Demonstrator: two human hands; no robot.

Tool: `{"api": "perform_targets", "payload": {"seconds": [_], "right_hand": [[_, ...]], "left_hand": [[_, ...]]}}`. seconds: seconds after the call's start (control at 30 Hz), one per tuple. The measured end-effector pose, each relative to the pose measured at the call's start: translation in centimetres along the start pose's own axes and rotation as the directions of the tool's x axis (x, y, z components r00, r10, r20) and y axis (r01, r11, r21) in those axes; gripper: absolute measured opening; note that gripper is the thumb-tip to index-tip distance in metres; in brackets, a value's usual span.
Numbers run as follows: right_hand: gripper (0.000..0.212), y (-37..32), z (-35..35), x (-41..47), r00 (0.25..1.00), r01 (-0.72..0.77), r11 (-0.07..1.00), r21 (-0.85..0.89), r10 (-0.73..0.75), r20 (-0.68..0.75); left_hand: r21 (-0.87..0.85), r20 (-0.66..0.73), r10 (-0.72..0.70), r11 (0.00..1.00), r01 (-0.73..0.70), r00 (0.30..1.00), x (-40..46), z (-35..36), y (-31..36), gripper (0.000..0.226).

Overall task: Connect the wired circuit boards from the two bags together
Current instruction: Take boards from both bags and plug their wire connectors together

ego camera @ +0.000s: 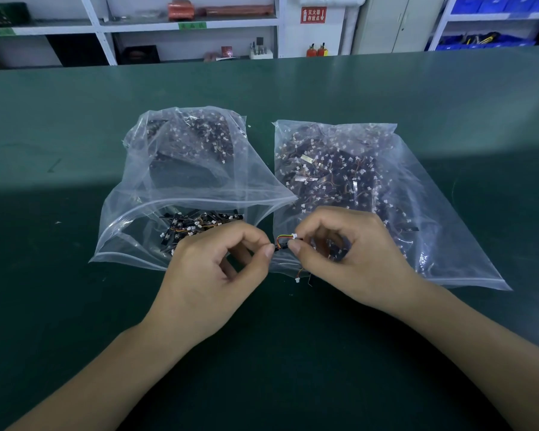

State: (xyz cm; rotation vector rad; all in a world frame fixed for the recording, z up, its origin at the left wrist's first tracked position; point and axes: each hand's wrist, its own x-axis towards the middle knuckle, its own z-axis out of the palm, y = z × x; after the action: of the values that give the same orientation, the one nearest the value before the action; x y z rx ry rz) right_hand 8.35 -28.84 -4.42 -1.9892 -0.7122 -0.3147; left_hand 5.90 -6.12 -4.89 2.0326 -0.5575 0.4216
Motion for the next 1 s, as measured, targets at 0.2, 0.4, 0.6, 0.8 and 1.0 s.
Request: {"api": "perform_targets", "payload": {"seconds": [0.2,0.4,0.6,0.8,1.0], "right_hand": [[0.011,-0.11,0.01,-0.05,1.0,0.004,1.0,-0.012,-0.003,0.016],[0.01,-0.04,-0.05,-0.04,1.0,-0.011,1.0,-0.027,0.012,0.028],[0.01,-0.2,-0.01,-0.01,0.999,-0.009,0.999,-0.031,0.01,0.039],[0.009,-0.31,-0.2,0.02,0.998,-0.028,1.0,-0.012,0.029,0.064],[0.02,-0.07,-0.83,0.03,0.982,0.067,0.984,-0.163,-0.036,0.187]], "left_hand": [[0.042,-0.002,0.023,0.999,-0.023,1.0,0.06,-0.04,0.21,0.008],[0.059,0.006,0.044,0.997,-0.045,0.999,0.14,-0.01,0.08,0.009],[0.053,0.009,0.059,0.997,-0.059,0.998,0.12,0.01,-0.01,0.01],[0.053,0.011,0.065,0.996,-0.066,0.998,0.07,0.04,0.17,0.009],[0.097,0.002,0.06,0.993,-0.06,0.998,0.1,-0.1,0.12,0.01]]}}
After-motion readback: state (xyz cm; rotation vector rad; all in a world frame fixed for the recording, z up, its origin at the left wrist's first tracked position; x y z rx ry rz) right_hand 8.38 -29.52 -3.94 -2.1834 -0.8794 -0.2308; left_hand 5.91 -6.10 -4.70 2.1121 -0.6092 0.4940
